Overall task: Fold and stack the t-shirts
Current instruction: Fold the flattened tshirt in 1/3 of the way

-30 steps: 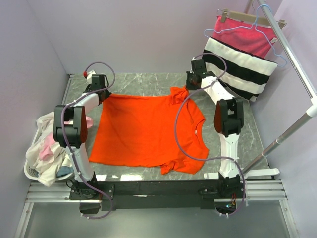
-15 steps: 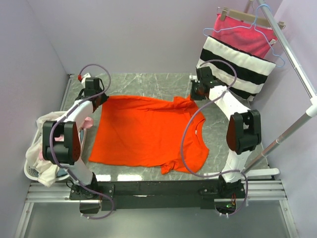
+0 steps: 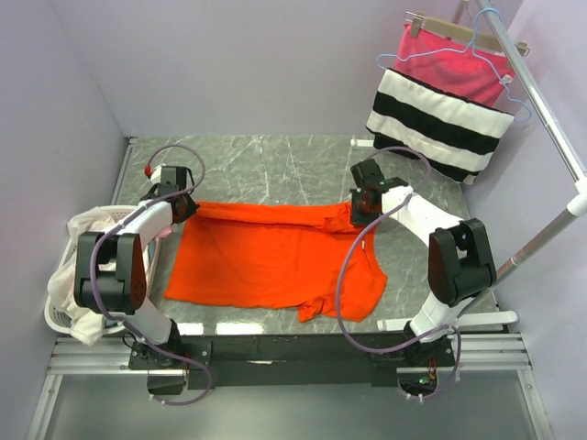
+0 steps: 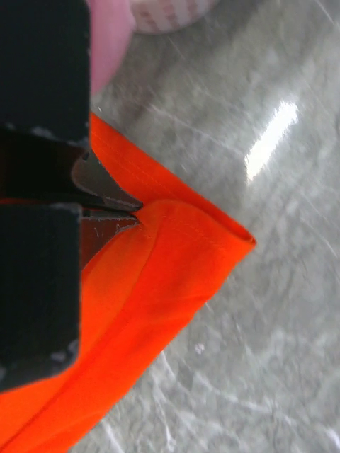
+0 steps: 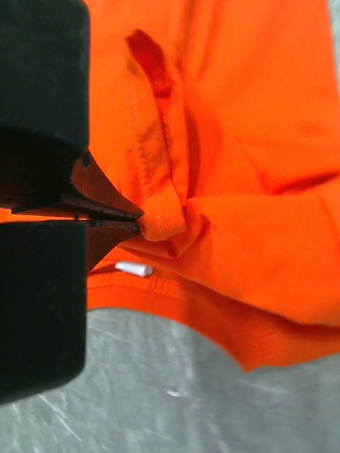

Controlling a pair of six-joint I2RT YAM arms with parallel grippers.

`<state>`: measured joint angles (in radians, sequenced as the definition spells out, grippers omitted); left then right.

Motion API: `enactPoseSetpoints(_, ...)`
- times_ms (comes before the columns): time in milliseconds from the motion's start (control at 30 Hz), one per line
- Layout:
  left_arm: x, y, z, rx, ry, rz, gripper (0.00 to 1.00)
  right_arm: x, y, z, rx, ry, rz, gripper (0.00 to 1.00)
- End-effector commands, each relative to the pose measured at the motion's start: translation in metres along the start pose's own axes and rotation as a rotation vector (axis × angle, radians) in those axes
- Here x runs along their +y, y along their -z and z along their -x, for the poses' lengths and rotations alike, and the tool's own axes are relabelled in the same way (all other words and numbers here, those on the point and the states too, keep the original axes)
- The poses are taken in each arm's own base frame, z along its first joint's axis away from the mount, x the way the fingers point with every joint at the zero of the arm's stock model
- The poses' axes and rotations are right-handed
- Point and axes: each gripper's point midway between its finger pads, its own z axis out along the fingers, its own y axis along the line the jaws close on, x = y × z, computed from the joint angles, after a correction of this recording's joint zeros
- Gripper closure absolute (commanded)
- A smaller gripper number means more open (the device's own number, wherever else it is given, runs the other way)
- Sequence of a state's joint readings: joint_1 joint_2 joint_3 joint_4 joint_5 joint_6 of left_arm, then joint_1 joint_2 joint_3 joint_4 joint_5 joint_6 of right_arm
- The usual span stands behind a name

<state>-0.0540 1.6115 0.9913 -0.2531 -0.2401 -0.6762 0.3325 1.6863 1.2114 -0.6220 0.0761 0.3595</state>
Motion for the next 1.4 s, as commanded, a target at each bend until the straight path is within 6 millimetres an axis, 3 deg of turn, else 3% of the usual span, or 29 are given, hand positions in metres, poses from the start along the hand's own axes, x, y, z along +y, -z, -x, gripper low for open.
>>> enactPoseSetpoints(0, 0.014, 0.013, 0.007, -0.046, 0.015, 0.062, 0.99, -0.013, 0.007, -0.017, -0.014, -0.043, -0.078, 1.0)
enactPoseSetpoints(200, 0.024, 0.005, -0.008, 0.007, 0.01, 0.106, 0.99, -0.019, -0.012, -0.055, 0.092, -0.035, -0.127, 1.0)
enactPoseSetpoints(300, 0.03, 0.002, -0.013, 0.037, -0.007, 0.148, 0.93, -0.02, -0.009, -0.056, 0.08, -0.041, -0.135, 0.9)
enactPoseSetpoints(333, 0.033, 0.002, -0.017, 0.054, -0.02, 0.162, 0.8, -0.022, -0.006, -0.055, 0.073, -0.047, -0.144, 0.66)
enactPoseSetpoints(400, 0.035, 0.003, -0.015, 0.056, -0.027, 0.179, 0.6, -0.026, 0.007, -0.044, 0.012, -0.067, -0.16, 0.6)
enactPoseSetpoints(433, 0.034, 0.006, -0.014, 0.054, -0.019, 0.176, 0.28, -0.026, 0.012, -0.038, -0.015, -0.074, -0.161, 0.5)
enactPoseSetpoints(500, 0.028, 0.013, -0.005, 0.029, -0.004, 0.149, 0.24, -0.027, 0.027, -0.017, -0.102, -0.089, -0.163, 0.38)
enactPoseSetpoints(533, 0.024, 0.016, 0.001, 0.015, -0.002, 0.132, 0.2, -0.026, 0.032, -0.011, -0.125, -0.092, -0.154, 0.37)
enactPoseSetpoints(667, -0.008, 0.036, 0.028, -0.044, 0.015, -0.011, 0.16, -0.008, 0.036, 0.019, -0.196, -0.109, -0.073, 0.37)
enactPoseSetpoints(733, -0.037, 0.044, 0.035, -0.045, 0.017, -0.151, 0.16, 0.002, 0.029, 0.023, -0.175, -0.098, -0.039, 0.39)
enactPoseSetpoints(800, -0.062, 0.048, 0.035, -0.031, 0.01, -0.255, 0.16, 0.012, 0.016, 0.023, -0.142, -0.091, -0.004, 0.41)
enactPoseSetpoints(967, -0.097, 0.045, 0.015, 0.036, -0.033, -0.368, 0.17, 0.03, -0.006, 0.003, -0.041, -0.092, 0.087, 0.46)
enactPoseSetpoints(1167, -0.107, 0.03, -0.031, 0.152, -0.073, -0.38, 0.19, 0.022, -0.006, -0.027, 0.018, -0.096, 0.084, 0.51)
enactPoseSetpoints(1367, -0.097, 0.013, -0.066, 0.235, -0.098, -0.328, 0.21, 0.019, 0.005, -0.069, 0.106, -0.039, 0.114, 0.73)
